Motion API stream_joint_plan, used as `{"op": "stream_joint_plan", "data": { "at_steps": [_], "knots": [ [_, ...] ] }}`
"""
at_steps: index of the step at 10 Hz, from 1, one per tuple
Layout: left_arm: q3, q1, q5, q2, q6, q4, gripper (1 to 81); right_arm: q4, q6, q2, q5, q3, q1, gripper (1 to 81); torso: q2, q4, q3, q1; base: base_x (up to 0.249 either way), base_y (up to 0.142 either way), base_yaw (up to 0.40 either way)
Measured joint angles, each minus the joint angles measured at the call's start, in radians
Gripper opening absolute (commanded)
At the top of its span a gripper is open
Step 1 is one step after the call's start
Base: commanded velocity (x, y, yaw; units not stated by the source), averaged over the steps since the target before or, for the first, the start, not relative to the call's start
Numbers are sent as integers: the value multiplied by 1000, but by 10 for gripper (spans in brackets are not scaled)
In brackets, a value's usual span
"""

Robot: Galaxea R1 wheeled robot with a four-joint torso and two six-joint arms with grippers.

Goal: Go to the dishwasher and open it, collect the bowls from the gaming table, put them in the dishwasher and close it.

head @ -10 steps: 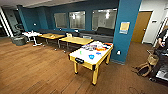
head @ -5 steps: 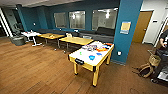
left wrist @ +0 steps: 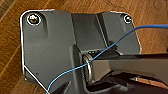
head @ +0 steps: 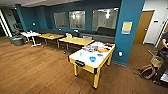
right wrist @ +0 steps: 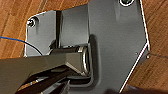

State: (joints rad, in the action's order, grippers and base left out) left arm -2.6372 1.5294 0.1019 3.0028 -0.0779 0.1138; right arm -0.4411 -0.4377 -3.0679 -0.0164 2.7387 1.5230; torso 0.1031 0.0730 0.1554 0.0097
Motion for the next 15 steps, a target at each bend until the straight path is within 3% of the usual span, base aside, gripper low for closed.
{"op": "stream_joint_plan", "data": {
  "at_steps": [6, 15],
  "knots": [
    [-1, 1, 0, -1, 0, 0, 811, 0, 0, -7, 1, 0, 3, 811, 0, 0, 0, 0, 121, 68, 0],
    [-1, 1, 2, -6, 0, 0, 811, 0, 0, -7, -4, 0, 1, 811, 0, 0, 0, 0, 132, 14, 0]
  ]
}}
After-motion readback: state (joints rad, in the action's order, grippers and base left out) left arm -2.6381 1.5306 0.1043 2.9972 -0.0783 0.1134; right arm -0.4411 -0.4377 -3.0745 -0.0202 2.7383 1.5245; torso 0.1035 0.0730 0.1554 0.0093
